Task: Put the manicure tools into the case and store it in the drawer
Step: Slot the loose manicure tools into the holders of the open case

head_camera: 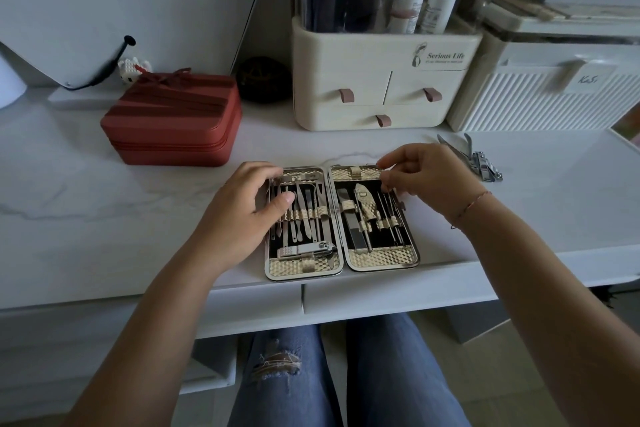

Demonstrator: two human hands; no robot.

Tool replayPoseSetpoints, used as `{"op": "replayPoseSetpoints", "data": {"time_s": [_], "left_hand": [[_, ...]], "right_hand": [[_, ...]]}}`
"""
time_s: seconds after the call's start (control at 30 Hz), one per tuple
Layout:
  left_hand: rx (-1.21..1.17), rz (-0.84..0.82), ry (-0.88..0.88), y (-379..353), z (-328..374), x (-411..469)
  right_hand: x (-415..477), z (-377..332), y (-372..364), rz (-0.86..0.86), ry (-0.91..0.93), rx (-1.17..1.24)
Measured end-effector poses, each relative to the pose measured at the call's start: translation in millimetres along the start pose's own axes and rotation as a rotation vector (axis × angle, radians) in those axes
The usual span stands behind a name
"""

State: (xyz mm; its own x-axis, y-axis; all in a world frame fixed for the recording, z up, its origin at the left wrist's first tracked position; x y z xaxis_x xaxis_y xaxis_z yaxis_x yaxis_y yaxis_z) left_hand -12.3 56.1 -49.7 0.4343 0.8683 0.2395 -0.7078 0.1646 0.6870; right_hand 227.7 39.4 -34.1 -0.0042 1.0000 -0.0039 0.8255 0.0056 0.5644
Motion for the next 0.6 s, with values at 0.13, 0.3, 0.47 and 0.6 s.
{"op": "replayPoseSetpoints", "data": {"time_s": [0.13,0.3,0.47,0.6], "left_hand": [[0.012,0.004,-0.003,0.2,0.0,-0.1],[0.013,0.004,-0.006,0.9,0.7,0.0],[0.015,0.008,-0.002,1.4,2.4,-0.7],[0.009,0.009,0.0,1.4,2.1,-1.1]], "right_hand": [[-2.8,-0.3,-1.6,0.012,-0.005,-0.045],[-7.8,0.5,-6.3,-0.013,-0.001,-0.131],[-9.3,2.1,-7.1,-0.003,0.012,-0.2],[-14.3,0.7,1.1,0.061,0.047,-0.128]]}}
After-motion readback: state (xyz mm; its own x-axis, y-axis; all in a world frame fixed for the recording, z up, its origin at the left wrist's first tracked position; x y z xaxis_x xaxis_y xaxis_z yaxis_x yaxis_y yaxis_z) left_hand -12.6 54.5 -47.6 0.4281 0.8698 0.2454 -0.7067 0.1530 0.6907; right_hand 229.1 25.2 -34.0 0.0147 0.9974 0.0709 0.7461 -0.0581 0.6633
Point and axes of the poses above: each hand's wrist, its own x-axis towards the middle knuckle, its own y-axis out of the back of the hand, z = x × y, the point moved 9 cm from there along x, towards the middle knuckle, and after that the axes turned 6 degrees about -z, right-handed, at the moved point
